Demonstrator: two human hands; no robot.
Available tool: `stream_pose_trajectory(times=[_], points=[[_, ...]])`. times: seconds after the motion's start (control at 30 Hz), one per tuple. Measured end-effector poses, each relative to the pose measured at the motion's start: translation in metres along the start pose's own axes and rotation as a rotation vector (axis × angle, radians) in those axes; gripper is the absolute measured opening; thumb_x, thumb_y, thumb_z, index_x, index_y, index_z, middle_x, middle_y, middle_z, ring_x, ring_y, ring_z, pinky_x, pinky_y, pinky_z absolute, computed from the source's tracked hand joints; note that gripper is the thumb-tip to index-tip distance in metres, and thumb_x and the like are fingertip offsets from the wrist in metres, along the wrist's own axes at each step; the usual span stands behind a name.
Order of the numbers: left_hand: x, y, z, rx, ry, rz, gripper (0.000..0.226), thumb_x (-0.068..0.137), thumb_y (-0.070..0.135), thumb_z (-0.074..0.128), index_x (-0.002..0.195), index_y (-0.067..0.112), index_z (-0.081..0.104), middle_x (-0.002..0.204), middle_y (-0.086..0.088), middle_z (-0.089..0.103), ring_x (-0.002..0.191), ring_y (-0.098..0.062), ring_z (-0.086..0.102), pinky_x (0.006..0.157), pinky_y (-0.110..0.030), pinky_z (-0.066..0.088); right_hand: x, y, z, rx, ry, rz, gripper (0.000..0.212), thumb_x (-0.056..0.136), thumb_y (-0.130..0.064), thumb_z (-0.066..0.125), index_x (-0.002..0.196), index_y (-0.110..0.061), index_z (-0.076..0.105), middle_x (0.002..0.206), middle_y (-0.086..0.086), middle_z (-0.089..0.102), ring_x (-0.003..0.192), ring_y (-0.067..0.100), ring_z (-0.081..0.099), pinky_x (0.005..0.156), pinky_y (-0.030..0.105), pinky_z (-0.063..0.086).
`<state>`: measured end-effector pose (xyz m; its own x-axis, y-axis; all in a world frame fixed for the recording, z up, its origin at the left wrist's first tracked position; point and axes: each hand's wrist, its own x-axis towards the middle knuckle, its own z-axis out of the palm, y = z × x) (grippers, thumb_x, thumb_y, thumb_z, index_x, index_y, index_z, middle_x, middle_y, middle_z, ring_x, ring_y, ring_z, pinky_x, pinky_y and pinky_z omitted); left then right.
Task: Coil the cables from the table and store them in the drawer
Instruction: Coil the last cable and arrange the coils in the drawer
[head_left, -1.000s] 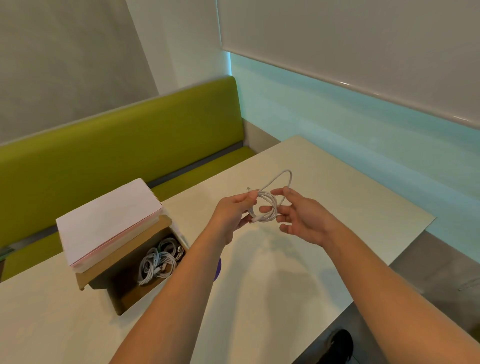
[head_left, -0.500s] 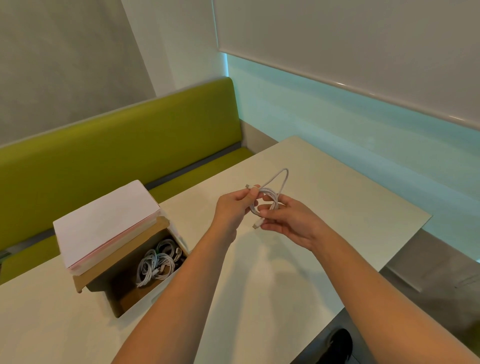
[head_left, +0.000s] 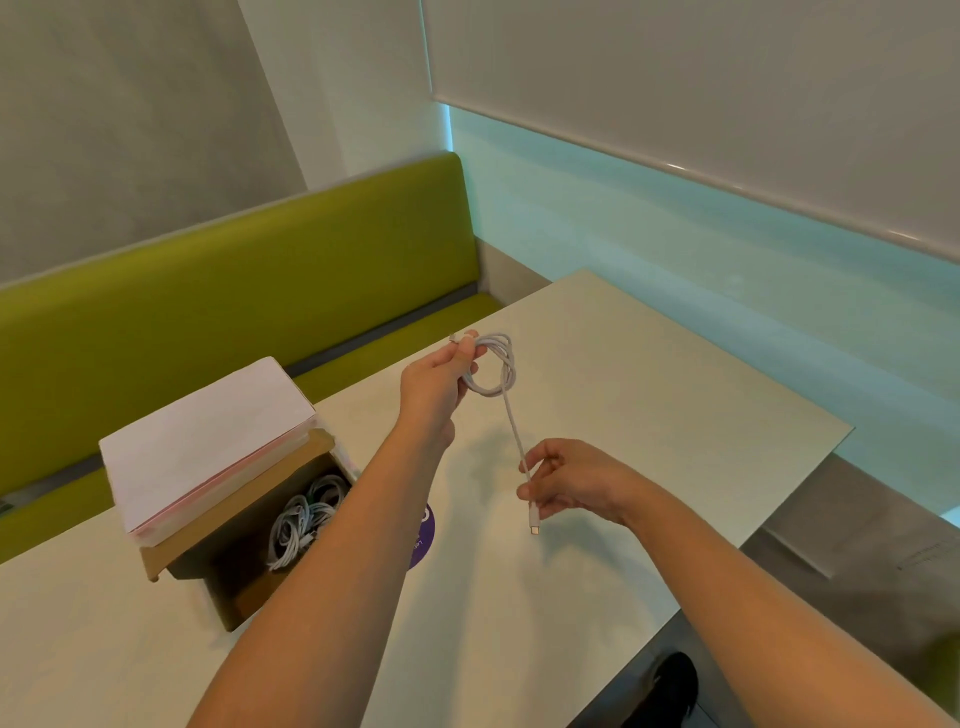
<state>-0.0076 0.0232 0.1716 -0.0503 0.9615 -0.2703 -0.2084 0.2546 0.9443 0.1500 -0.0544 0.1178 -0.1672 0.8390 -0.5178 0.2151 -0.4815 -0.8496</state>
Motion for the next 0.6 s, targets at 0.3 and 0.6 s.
stream_pose_trajectory(times=[0.3,0.6], points=[[0.000,0.003,0.000,-0.047,0.030,0.012,0.023,0.096,0.024,0.062,0.113,0.012,0.072,0.108,0.000,0.073,0.088,-0.010,0.056,0.073,-0.017,0.049,0.003,-0.010,-0.008,-0.299,0.086,-0.032,0.023,0.082,-0.002,0.072,0.099,-0.015,0.066,0.077,0.004,0.059,0.073,0.017,0.059,0.071,0.029,0.052],[-0.005,-0.009,0.001,0.017,-0.117,-0.029,0.015,0.096,0.031,0.061,0.100,0.023,0.073,0.103,0.004,0.075,0.091,-0.007,0.062,0.077,-0.021,0.049,0.006,-0.043,-0.002,0.031,0.210,-0.181,0.040,0.094,-0.048,0.056,0.107,-0.012,0.066,0.098,-0.002,0.072,0.086,0.015,0.067,0.081,0.030,0.053]])
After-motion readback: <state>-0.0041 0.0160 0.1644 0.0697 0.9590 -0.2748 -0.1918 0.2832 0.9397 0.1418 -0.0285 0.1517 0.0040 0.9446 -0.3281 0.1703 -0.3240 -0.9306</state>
